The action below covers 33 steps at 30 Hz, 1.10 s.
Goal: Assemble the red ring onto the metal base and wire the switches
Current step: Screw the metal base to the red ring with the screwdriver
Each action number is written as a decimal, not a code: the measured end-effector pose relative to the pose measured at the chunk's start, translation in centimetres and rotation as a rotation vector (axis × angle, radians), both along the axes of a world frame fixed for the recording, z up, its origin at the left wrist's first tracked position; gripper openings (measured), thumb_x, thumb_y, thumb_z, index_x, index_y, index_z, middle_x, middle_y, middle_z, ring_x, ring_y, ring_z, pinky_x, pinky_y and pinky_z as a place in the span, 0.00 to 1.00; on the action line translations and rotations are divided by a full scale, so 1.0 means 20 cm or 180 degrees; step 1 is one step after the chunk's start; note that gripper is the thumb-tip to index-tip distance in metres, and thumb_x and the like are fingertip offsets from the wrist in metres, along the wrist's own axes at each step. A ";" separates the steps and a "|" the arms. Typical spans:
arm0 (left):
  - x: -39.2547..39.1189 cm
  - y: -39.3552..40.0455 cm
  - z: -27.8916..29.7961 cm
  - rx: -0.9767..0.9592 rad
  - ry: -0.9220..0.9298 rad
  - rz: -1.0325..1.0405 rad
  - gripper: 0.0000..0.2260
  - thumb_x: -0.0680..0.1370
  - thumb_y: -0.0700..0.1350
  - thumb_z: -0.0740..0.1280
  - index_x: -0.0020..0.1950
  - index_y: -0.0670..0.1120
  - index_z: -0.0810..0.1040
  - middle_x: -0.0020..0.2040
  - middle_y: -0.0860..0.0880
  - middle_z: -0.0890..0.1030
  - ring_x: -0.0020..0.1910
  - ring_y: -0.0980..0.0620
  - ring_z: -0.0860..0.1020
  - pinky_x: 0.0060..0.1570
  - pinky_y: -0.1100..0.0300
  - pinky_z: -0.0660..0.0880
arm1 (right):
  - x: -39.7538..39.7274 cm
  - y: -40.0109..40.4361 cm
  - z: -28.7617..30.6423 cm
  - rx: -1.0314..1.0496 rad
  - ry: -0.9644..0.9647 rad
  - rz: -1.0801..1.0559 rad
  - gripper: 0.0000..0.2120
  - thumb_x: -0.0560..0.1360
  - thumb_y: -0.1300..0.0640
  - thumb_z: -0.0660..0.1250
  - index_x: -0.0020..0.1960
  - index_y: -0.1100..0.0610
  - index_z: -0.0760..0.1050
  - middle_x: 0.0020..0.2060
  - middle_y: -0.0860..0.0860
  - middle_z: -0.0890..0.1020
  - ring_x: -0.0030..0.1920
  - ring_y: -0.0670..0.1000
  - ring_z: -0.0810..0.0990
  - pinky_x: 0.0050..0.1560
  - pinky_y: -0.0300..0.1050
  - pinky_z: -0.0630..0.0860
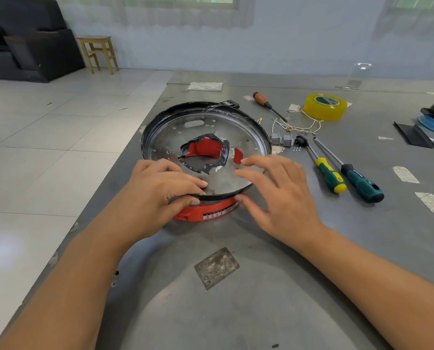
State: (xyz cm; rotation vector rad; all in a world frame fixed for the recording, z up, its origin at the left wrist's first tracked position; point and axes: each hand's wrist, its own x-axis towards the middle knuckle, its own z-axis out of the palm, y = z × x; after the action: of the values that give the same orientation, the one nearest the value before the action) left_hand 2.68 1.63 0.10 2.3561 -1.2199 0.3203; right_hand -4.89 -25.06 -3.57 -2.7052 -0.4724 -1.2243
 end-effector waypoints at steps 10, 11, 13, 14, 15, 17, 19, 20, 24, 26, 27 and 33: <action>0.03 0.08 0.03 0.0328 0.0364 0.0155 0.09 0.78 0.51 0.76 0.55 0.64 0.87 0.58 0.75 0.79 0.60 0.69 0.71 0.63 0.62 0.56 | 0.03 0.05 -0.03 -0.0360 -0.0120 0.0343 0.08 0.83 0.51 0.67 0.54 0.53 0.84 0.54 0.46 0.85 0.57 0.53 0.82 0.68 0.56 0.70; 0.03 0.08 0.03 0.0342 0.0364 0.0157 0.09 0.78 0.51 0.76 0.55 0.64 0.87 0.58 0.75 0.79 0.60 0.68 0.71 0.62 0.62 0.56 | 0.03 0.05 -0.03 -0.0380 -0.0117 0.0333 0.08 0.83 0.51 0.67 0.54 0.52 0.84 0.53 0.45 0.85 0.56 0.52 0.82 0.68 0.56 0.70; 0.03 0.08 0.03 0.0355 0.0350 0.0155 0.09 0.77 0.50 0.77 0.55 0.63 0.88 0.58 0.73 0.80 0.60 0.66 0.74 0.62 0.61 0.58 | 0.03 0.06 -0.03 -0.0420 -0.0098 0.0311 0.08 0.83 0.51 0.67 0.54 0.52 0.84 0.52 0.45 0.85 0.54 0.52 0.82 0.68 0.56 0.70; 0.03 0.08 0.03 0.0353 0.0344 0.0145 0.09 0.77 0.49 0.77 0.54 0.63 0.88 0.58 0.72 0.81 0.59 0.65 0.75 0.62 0.61 0.60 | 0.03 0.06 -0.03 -0.0434 -0.0089 0.0301 0.08 0.83 0.51 0.67 0.54 0.52 0.84 0.52 0.45 0.85 0.54 0.52 0.82 0.67 0.57 0.70; 0.03 0.08 0.03 0.0344 0.0339 0.0126 0.09 0.77 0.49 0.77 0.54 0.62 0.88 0.57 0.71 0.82 0.58 0.64 0.76 0.61 0.61 0.61 | 0.03 0.06 -0.03 -0.0444 -0.0084 0.0295 0.08 0.83 0.51 0.67 0.54 0.52 0.84 0.51 0.45 0.85 0.53 0.52 0.82 0.66 0.57 0.70; 0.03 0.08 0.04 0.0310 0.0353 0.0085 0.09 0.76 0.47 0.78 0.53 0.61 0.89 0.57 0.69 0.83 0.56 0.64 0.77 0.61 0.68 0.62 | 0.02 0.07 -0.03 -0.0449 -0.0075 0.0288 0.08 0.83 0.51 0.67 0.54 0.52 0.84 0.51 0.45 0.85 0.52 0.52 0.82 0.65 0.56 0.71; 0.04 0.08 0.03 0.0282 0.0412 0.0091 0.10 0.76 0.47 0.79 0.54 0.60 0.89 0.57 0.69 0.83 0.55 0.65 0.77 0.60 0.76 0.57 | 0.02 0.06 -0.03 -0.0432 -0.0044 0.0280 0.09 0.83 0.51 0.67 0.54 0.52 0.84 0.51 0.45 0.85 0.52 0.52 0.82 0.64 0.56 0.71; 0.04 0.08 0.03 0.0261 0.0429 0.0093 0.10 0.76 0.47 0.79 0.54 0.59 0.89 0.57 0.69 0.83 0.54 0.65 0.77 0.59 0.78 0.56 | 0.02 0.06 -0.03 -0.0420 -0.0016 0.0276 0.09 0.83 0.51 0.66 0.55 0.52 0.84 0.51 0.45 0.85 0.52 0.52 0.82 0.64 0.56 0.70; 0.03 0.07 0.03 0.0234 0.0445 0.0050 0.11 0.76 0.46 0.79 0.56 0.57 0.89 0.57 0.66 0.84 0.55 0.70 0.74 0.57 0.82 0.54 | 0.02 0.06 -0.03 -0.0390 0.0065 0.0262 0.09 0.83 0.51 0.66 0.57 0.52 0.83 0.53 0.45 0.84 0.54 0.53 0.81 0.63 0.55 0.70; 0.03 0.07 0.03 0.0240 0.0503 0.0025 0.11 0.75 0.46 0.79 0.56 0.57 0.89 0.56 0.66 0.85 0.53 0.73 0.74 0.57 0.82 0.57 | 0.02 0.05 -0.03 -0.0380 0.0071 0.0284 0.09 0.83 0.51 0.66 0.57 0.52 0.83 0.53 0.45 0.84 0.54 0.52 0.81 0.63 0.55 0.69; 0.03 0.07 0.03 0.0256 0.0541 0.0030 0.11 0.75 0.46 0.79 0.55 0.58 0.89 0.56 0.67 0.85 0.52 0.72 0.76 0.57 0.81 0.59 | 0.02 0.05 -0.03 -0.0376 0.0077 0.0304 0.09 0.84 0.50 0.66 0.57 0.52 0.83 0.53 0.45 0.84 0.54 0.52 0.81 0.63 0.54 0.69; 0.03 0.07 0.03 0.0315 0.0718 0.0173 0.09 0.76 0.49 0.78 0.54 0.61 0.88 0.55 0.70 0.83 0.55 0.64 0.78 0.59 0.70 0.69 | 0.02 0.05 -0.04 -0.0277 0.0207 0.0386 0.08 0.82 0.51 0.67 0.57 0.52 0.83 0.53 0.45 0.84 0.54 0.52 0.81 0.62 0.54 0.70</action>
State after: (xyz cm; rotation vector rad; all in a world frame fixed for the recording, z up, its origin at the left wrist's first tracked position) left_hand 3.32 2.94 0.78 2.4347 -1.0887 0.0100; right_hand -4.41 -24.08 -4.35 -2.7321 -0.6852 -1.1058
